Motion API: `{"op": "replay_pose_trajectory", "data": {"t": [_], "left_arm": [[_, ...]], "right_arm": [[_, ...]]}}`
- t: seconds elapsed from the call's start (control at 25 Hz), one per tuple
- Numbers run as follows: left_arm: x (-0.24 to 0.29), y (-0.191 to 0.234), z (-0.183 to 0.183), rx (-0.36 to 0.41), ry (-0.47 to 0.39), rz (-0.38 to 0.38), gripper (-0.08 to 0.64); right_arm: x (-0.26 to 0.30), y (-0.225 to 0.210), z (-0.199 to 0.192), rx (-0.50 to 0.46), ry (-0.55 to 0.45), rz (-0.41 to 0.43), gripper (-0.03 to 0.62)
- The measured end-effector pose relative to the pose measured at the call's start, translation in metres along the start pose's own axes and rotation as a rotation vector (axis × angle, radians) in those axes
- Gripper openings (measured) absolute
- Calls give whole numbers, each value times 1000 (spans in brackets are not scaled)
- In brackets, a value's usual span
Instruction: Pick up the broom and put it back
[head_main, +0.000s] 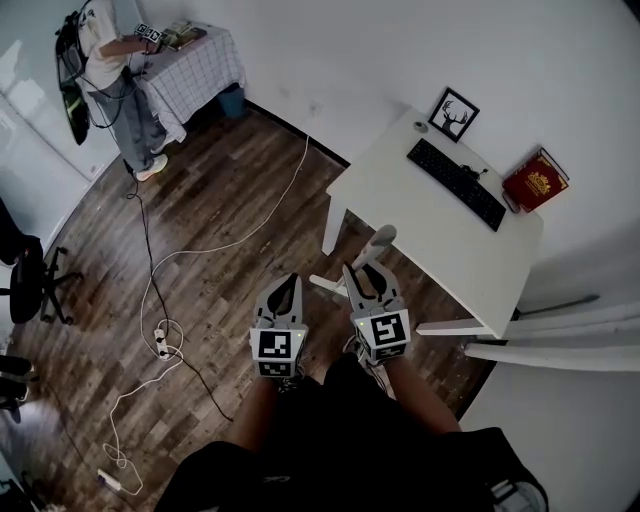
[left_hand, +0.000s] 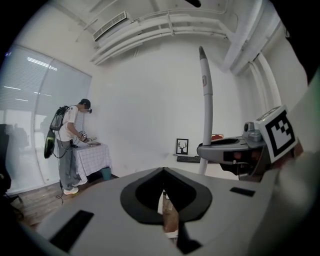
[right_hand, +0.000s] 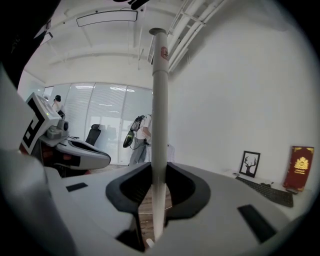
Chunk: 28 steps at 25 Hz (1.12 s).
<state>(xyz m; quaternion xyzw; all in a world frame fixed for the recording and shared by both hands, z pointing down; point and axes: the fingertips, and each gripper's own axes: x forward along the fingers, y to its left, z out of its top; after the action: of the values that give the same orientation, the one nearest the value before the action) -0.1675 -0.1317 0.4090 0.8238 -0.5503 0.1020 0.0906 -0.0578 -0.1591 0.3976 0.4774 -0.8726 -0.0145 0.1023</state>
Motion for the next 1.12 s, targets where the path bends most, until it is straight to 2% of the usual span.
{"op": "replay_pose_trajectory", "data": {"t": [0.2,0.4,0.8,1.12], "left_arm": [[-32,29,-2,12,-12,29,1],[-65,54,-21,-64,-6,45,0],[-70,26,-58,-83,41,-114,0],[-69,13,-60,-67,57,-146,2]], "right_arm": [[17,5,11,41,-3,-46,101],[18,28,17,46,-14,-88,101],[-34,44,1,64,33,-195,101],[-37,28,-13,96,65,-271,101]]}}
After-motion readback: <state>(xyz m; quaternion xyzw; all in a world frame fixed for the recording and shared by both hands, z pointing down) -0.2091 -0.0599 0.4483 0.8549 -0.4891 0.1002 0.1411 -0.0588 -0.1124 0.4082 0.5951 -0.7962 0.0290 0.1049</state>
